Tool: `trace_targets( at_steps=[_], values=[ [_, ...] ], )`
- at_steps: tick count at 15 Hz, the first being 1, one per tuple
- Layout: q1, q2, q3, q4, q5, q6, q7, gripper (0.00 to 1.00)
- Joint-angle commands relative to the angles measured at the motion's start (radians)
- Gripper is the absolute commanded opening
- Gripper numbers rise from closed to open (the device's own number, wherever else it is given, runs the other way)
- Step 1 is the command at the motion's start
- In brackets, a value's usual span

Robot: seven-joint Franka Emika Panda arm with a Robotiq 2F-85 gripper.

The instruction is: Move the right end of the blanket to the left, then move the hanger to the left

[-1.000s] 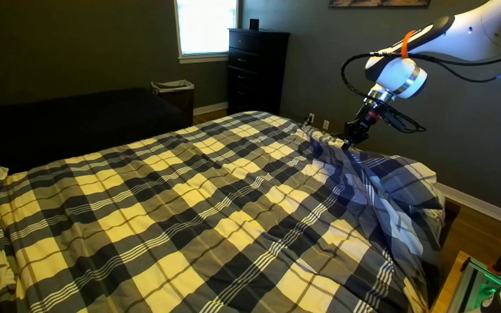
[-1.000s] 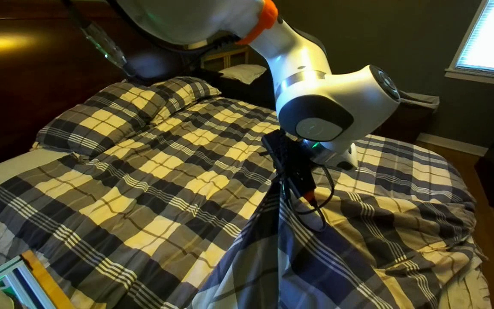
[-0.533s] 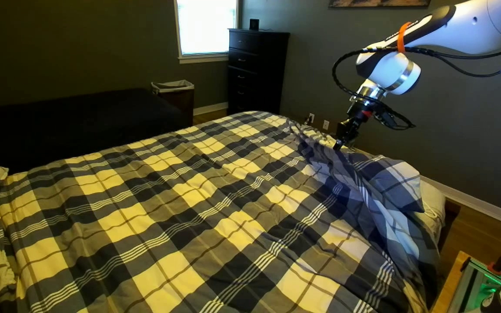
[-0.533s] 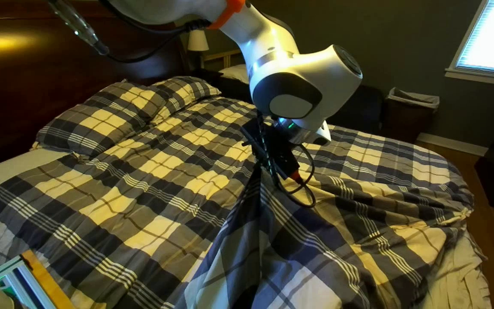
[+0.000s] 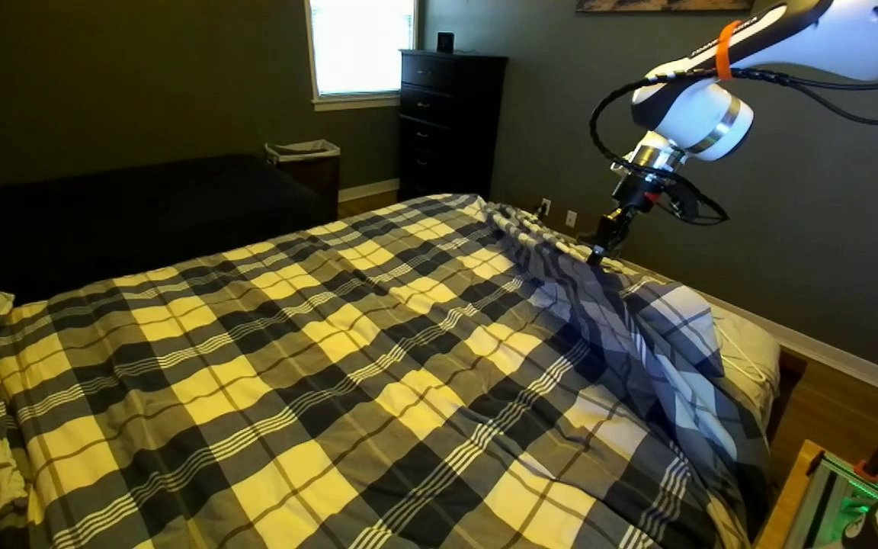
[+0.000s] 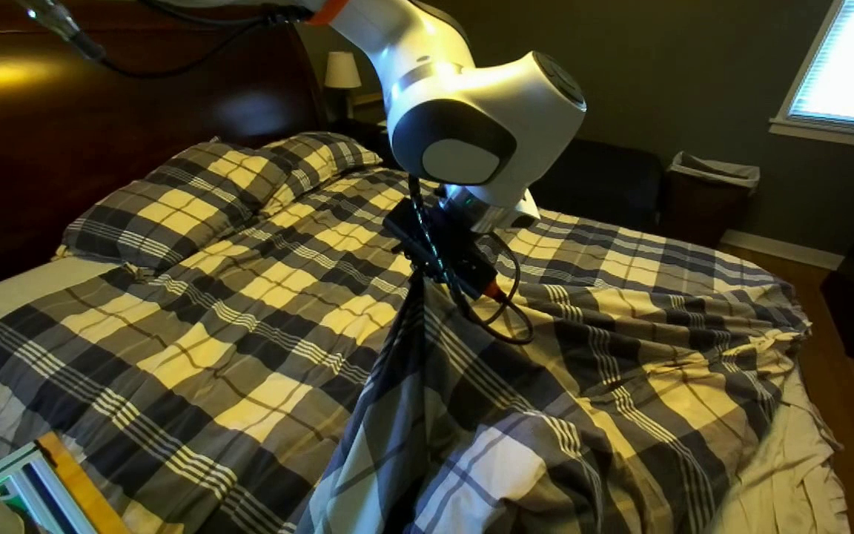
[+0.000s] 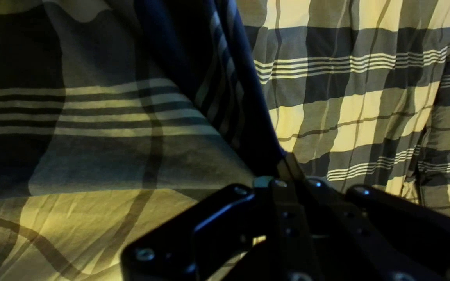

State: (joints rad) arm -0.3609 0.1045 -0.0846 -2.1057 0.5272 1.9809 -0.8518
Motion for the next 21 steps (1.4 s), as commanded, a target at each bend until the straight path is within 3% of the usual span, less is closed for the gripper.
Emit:
trace_targets(
  at_steps=[1, 2, 4, 9, 13, 17, 21],
  values=[
    [0.048, -0.094, -0.038, -0.088, 0.007, -0.03, -0.068, 0.0],
    [0.056, -0.1, -0.044, -0.095, -0.001, -0.031, -0.067, 0.26],
    [0.07, -0.108, -0.056, -0.105, -0.014, -0.02, -0.052, 0.33],
    [0.073, -0.141, -0.102, -0.124, -0.023, 0.015, -0.012, 0.71],
    [0.043, -0.133, -0.174, -0.125, -0.039, 0.125, 0.05, 0.99],
    [0.017, -0.047, -0.232, -0.087, -0.025, 0.286, 0.126, 1.0],
    [-0.003, 0.078, -0.244, -0.049, -0.057, 0.45, 0.268, 1.0]
  ],
)
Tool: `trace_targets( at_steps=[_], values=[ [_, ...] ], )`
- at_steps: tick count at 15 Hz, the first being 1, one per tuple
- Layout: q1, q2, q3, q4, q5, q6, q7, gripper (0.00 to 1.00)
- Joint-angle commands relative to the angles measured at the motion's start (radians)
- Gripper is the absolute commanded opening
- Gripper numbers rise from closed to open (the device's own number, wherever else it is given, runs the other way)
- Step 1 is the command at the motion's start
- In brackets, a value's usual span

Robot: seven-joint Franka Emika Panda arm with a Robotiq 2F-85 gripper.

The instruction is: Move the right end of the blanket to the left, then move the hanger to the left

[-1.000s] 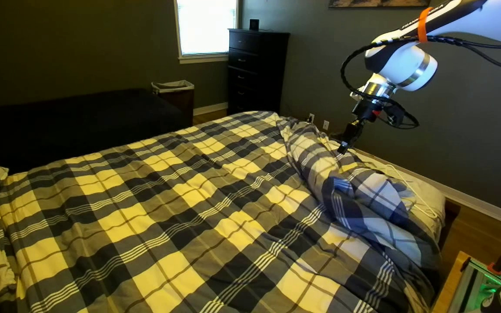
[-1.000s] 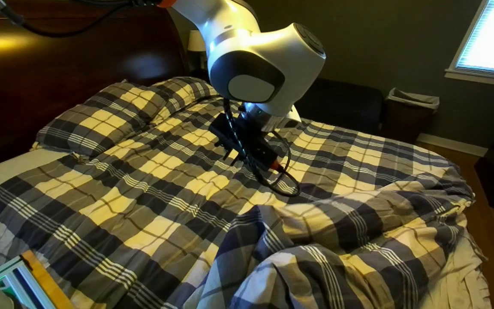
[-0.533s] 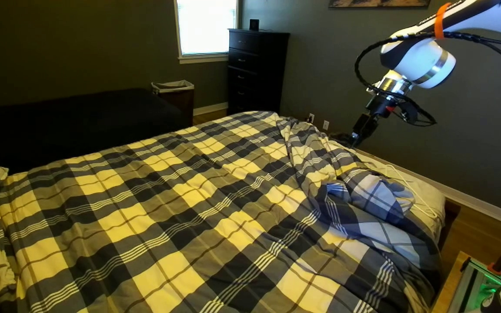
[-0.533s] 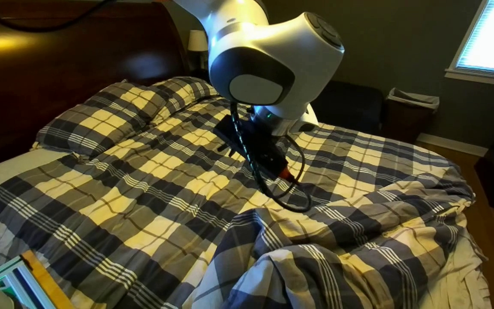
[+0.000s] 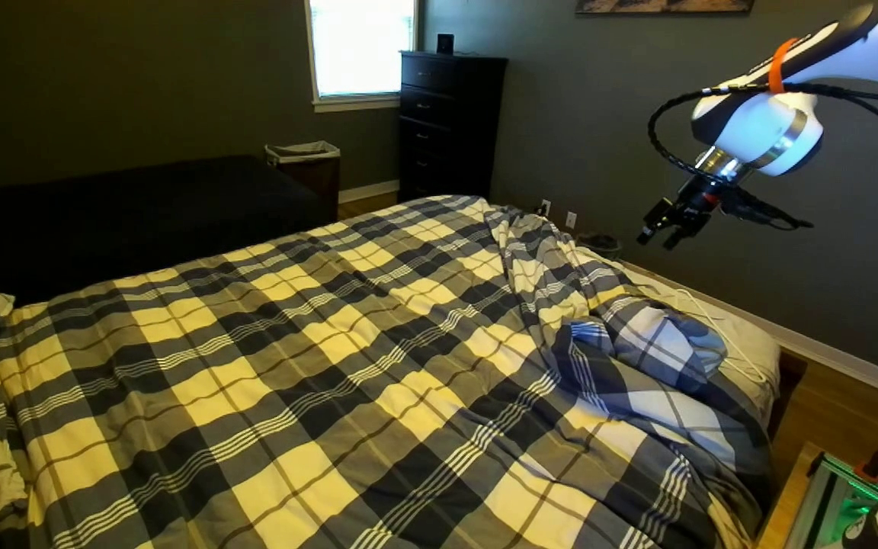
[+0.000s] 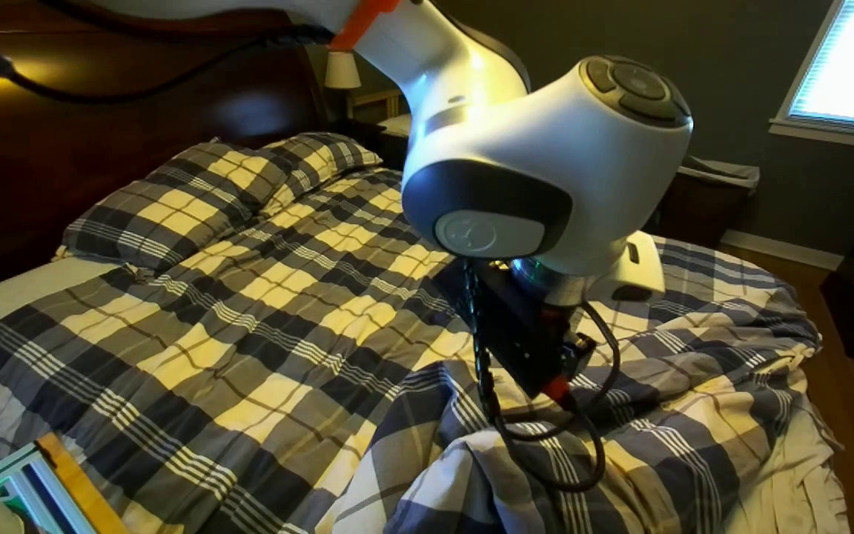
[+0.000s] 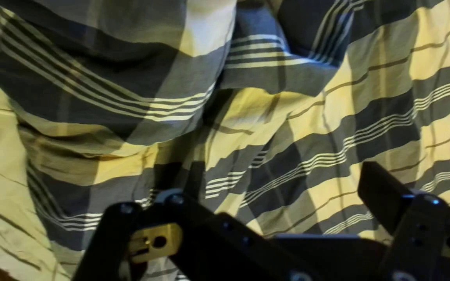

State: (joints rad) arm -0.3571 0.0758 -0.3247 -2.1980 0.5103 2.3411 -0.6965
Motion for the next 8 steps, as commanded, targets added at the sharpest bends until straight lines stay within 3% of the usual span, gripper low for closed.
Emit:
trace_targets(
  at_steps=[1, 2, 6, 8],
  values=[
    [-0.011, 0.132, -0.005, 0.047, -0.074, 0.117, 0.162, 1.0],
    [-0.024, 0.056, 0.016, 0.009, -0.03, 0.079, 0.077, 1.0],
    [-0.039, 0.123, 0.028, 0.033, -0.065, 0.116, 0.14, 1.0],
    [-0.046, 0.18, 0.029, 0.085, -0.03, 0.167, 0.182, 1.0]
  ],
)
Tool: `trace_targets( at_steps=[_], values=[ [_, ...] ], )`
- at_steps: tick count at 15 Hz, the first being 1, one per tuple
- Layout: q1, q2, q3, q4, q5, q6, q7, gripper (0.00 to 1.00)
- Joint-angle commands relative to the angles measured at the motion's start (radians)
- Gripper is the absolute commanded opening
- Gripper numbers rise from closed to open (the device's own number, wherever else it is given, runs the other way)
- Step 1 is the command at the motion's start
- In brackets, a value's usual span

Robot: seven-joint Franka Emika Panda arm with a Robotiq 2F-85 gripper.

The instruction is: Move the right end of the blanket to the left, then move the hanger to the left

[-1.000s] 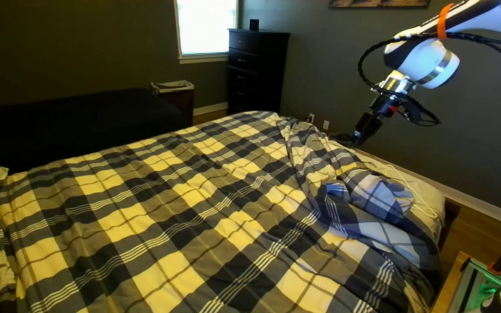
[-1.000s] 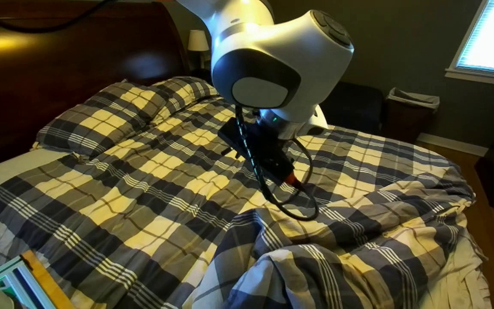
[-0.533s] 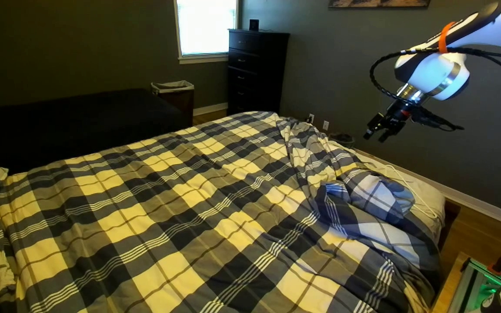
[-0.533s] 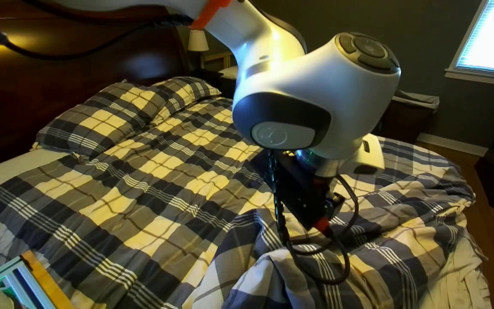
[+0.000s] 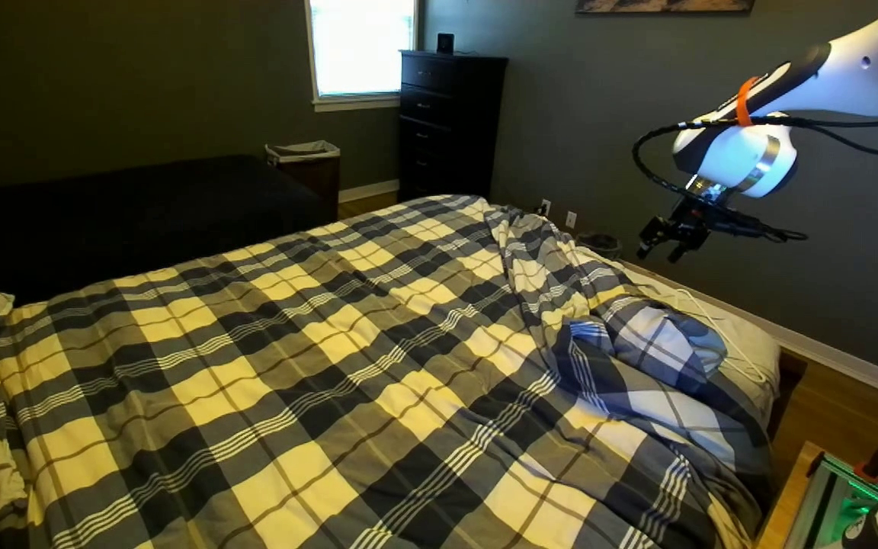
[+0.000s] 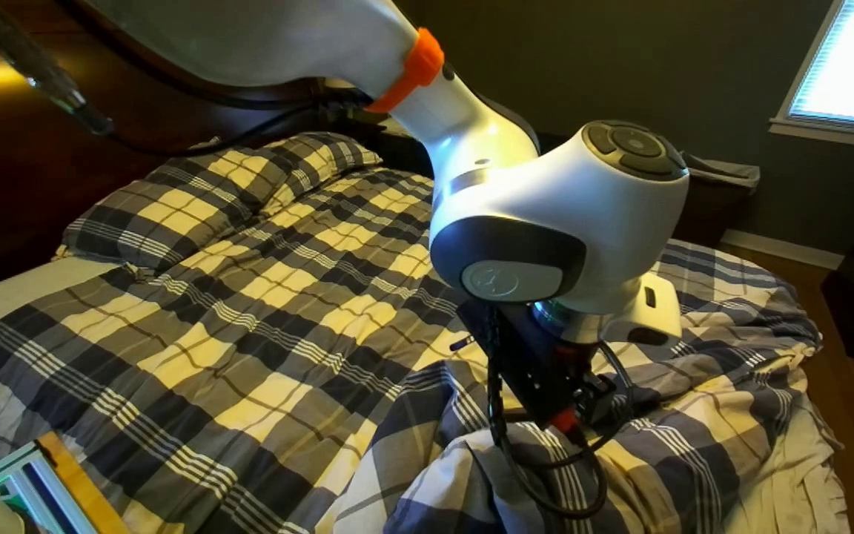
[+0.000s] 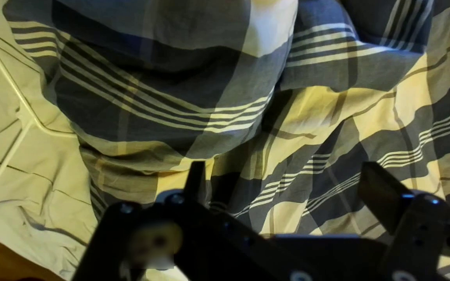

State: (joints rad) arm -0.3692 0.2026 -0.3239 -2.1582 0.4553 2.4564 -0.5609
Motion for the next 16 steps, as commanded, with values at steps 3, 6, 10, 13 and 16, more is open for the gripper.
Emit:
trace_targets(
  at_steps=[3, 6, 10, 13, 16],
  values=[
    [-0.088, 0.17, 0.034, 0.154, 0.08, 0.107, 0.122, 1.0],
    [-0.152, 0.299, 0.048, 0.274, 0.077, 0.107, 0.212, 1.0],
    [-0.228, 0.446, 0.065, 0.428, 0.037, 0.101, 0.321, 1.0],
    [-0.274, 0.532, 0.075, 0.524, 0.008, 0.091, 0.387, 1.0],
    [-0.311, 0.604, 0.086, 0.6, -0.022, 0.084, 0.438, 1.0]
  ],
)
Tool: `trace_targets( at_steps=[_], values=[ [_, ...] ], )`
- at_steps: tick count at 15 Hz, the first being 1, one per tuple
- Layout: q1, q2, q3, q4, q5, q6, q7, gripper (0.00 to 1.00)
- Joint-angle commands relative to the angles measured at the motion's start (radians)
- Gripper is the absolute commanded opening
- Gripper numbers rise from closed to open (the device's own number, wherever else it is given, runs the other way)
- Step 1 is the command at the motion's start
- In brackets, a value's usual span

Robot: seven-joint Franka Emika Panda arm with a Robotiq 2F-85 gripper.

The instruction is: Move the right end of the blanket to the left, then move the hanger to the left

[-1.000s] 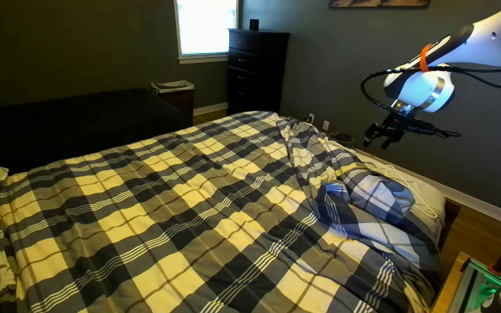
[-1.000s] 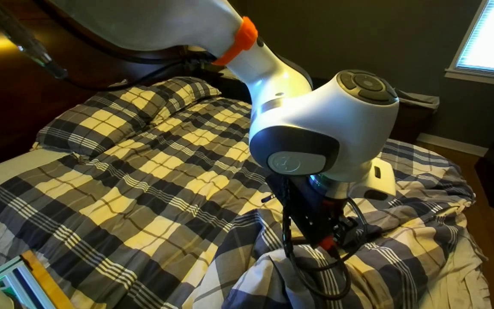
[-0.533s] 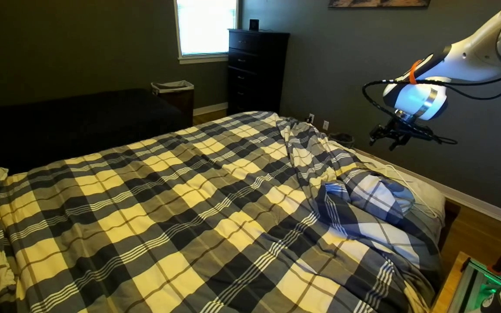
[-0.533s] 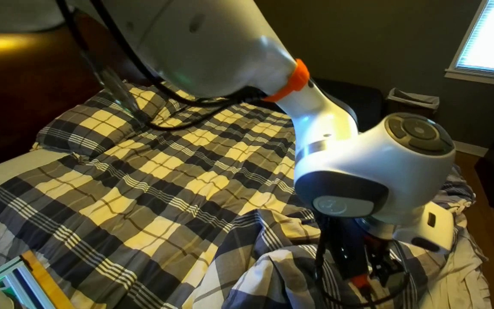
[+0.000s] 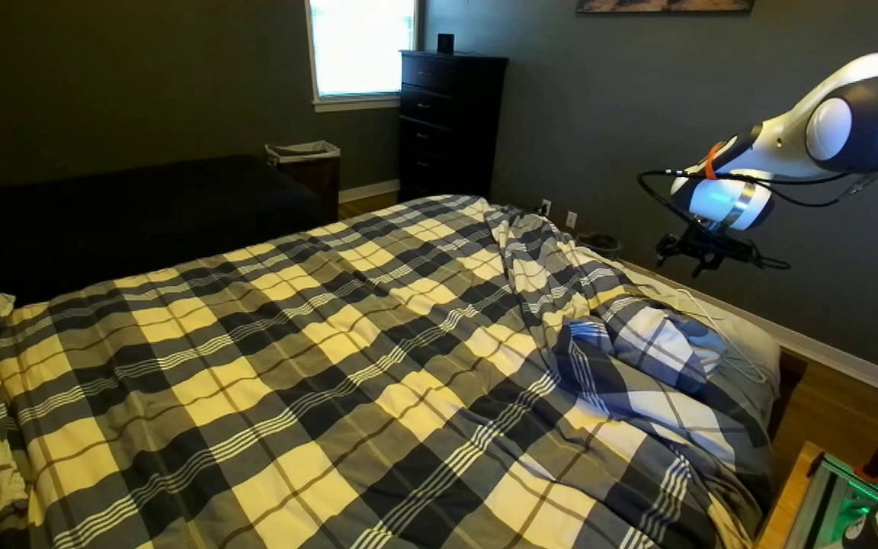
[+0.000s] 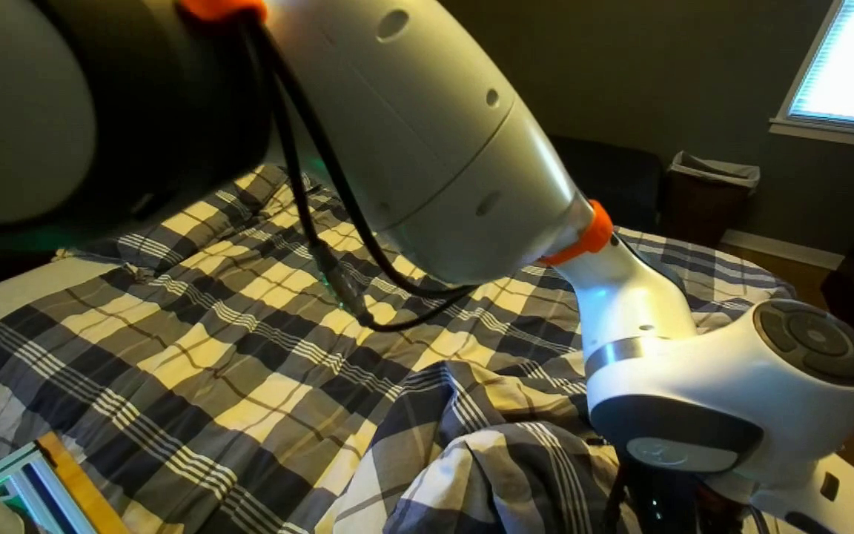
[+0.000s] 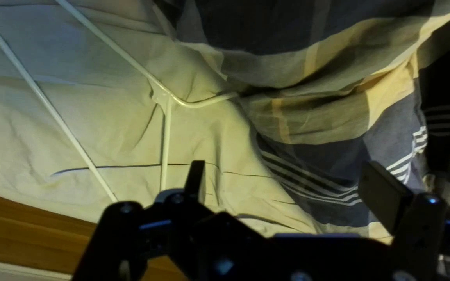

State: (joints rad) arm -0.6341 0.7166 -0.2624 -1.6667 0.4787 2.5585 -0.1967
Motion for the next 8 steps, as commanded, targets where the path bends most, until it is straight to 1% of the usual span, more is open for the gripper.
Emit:
trace_targets(
  at_steps=[1, 5, 8],
  values=[
    [-0.057, 0.115, 0.03, 0.13, -0.053, -0.019, 0.087, 1.0],
    [-0.091, 0.185, 0.04, 0.189, -0.106, -0.043, 0.118, 1.0],
    [-0.123, 0.222, 0.05, 0.211, -0.141, -0.076, 0.101, 1.0]
  ],
)
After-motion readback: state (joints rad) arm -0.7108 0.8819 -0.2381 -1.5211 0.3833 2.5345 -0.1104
